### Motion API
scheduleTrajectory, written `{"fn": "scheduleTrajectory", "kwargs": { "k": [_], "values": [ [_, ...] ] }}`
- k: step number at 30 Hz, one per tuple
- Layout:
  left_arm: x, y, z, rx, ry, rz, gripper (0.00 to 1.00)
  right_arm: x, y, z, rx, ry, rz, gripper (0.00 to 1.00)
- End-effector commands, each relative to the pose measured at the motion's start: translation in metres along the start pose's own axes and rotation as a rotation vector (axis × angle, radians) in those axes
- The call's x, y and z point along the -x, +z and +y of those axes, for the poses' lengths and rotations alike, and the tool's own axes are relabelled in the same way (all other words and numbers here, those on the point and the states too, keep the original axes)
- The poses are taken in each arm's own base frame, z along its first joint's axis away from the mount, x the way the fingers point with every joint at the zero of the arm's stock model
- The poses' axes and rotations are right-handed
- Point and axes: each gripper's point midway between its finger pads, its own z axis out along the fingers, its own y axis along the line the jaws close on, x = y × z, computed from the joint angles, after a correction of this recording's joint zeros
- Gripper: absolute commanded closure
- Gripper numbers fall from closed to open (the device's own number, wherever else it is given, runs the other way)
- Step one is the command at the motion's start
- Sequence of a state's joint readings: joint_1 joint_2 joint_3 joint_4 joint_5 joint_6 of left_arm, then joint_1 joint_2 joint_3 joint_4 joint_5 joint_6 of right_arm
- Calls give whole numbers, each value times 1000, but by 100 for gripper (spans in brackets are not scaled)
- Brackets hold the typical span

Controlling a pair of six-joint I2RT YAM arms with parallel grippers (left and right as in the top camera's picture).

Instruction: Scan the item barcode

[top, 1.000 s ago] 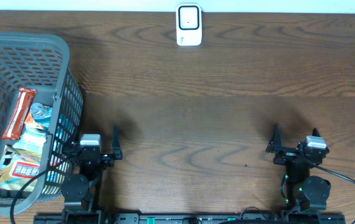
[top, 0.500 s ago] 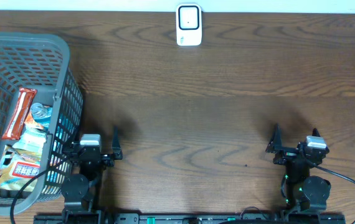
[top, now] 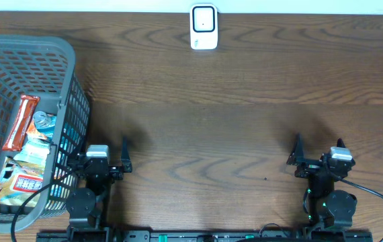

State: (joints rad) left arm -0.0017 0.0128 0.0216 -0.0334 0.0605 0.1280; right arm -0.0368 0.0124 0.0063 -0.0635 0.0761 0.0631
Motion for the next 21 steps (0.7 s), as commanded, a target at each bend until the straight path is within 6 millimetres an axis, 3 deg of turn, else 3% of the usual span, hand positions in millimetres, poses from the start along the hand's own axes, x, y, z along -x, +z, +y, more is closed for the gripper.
{"fn": "scheduleTrajectory", "kwargs": {
  "k": [1, 21],
  "values": [
    [-15, 1, 4, 24, -9, 44, 2, 0, 0, -1, -6, -13, 0, 1],
    [-14, 1, -2, -7, -11, 40, 2, 0, 0, -1, -6, -13, 0, 1]
  ]
}}
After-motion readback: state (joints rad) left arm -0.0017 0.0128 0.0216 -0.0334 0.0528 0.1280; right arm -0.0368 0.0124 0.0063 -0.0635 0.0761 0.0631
